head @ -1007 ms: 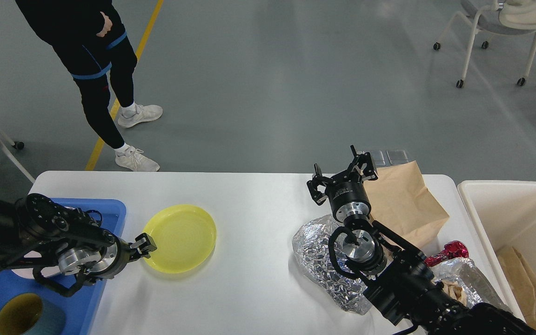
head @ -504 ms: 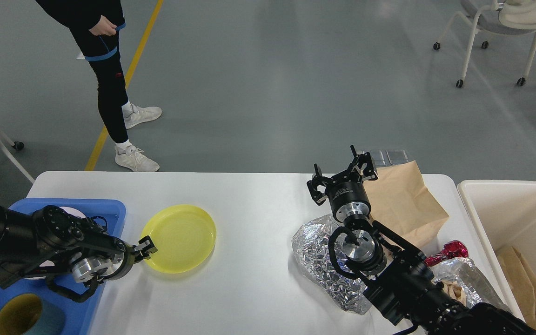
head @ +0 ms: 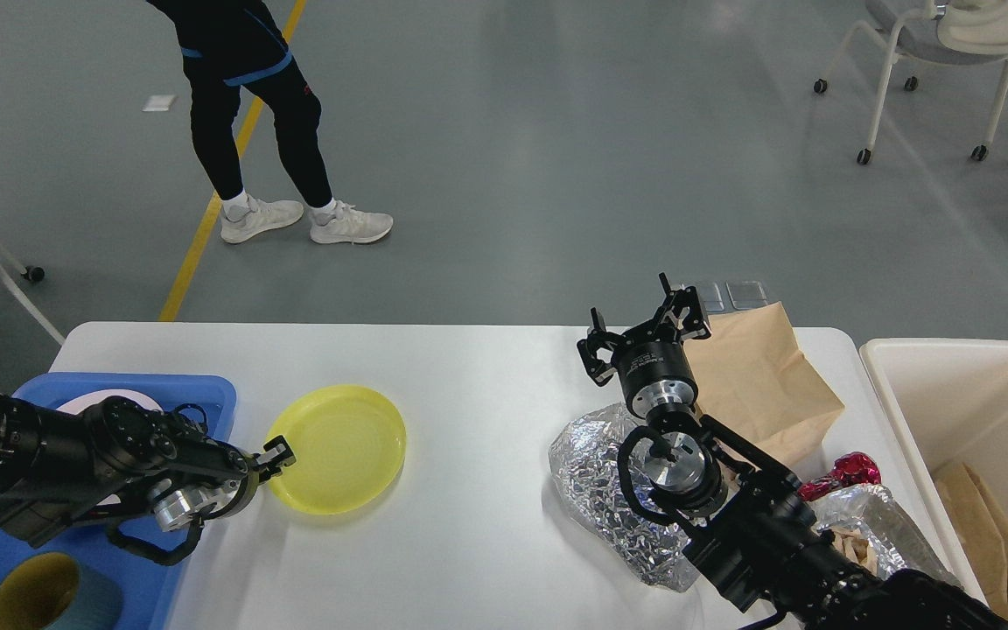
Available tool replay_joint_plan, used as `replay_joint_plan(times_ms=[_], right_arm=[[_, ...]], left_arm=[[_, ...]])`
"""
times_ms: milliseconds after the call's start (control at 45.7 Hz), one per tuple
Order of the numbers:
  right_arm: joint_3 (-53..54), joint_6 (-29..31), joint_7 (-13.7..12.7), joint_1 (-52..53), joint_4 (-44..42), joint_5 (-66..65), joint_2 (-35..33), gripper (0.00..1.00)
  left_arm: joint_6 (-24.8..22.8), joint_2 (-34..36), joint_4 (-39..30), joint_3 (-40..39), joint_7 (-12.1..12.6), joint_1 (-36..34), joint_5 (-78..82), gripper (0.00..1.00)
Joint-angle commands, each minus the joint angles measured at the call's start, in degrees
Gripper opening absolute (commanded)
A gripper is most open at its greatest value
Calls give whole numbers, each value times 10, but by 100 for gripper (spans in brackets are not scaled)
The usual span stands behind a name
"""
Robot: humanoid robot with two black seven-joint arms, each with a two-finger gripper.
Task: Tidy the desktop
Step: 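Lift the yellow plate and place it on the pink plate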
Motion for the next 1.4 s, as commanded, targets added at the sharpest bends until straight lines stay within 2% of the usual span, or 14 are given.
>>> replay_joint_plan(times_ms=[0, 131, 263, 766, 1007, 1380], right_arm=[[0, 0, 0, 0, 0, 0, 0, 100], [1, 0, 0, 0, 0, 0, 0, 100], [0, 0, 0, 0, 0, 0, 0, 100], [0, 0, 0, 0, 0, 0, 0, 100], [0, 0, 0, 0, 0, 0, 0, 100], [1, 0, 0, 0, 0, 0, 0, 100]], left_arm=[[4, -10, 4, -1, 1, 5, 0, 64], [5, -12, 5, -3, 2, 8, 0, 52], [6, -18, 9, -6, 4, 8, 1, 33], [5, -25, 18, -5, 6, 19, 1, 22], [4, -25, 18, -4, 9, 18, 3, 1], [-1, -20, 17, 1, 0, 8, 12, 0]])
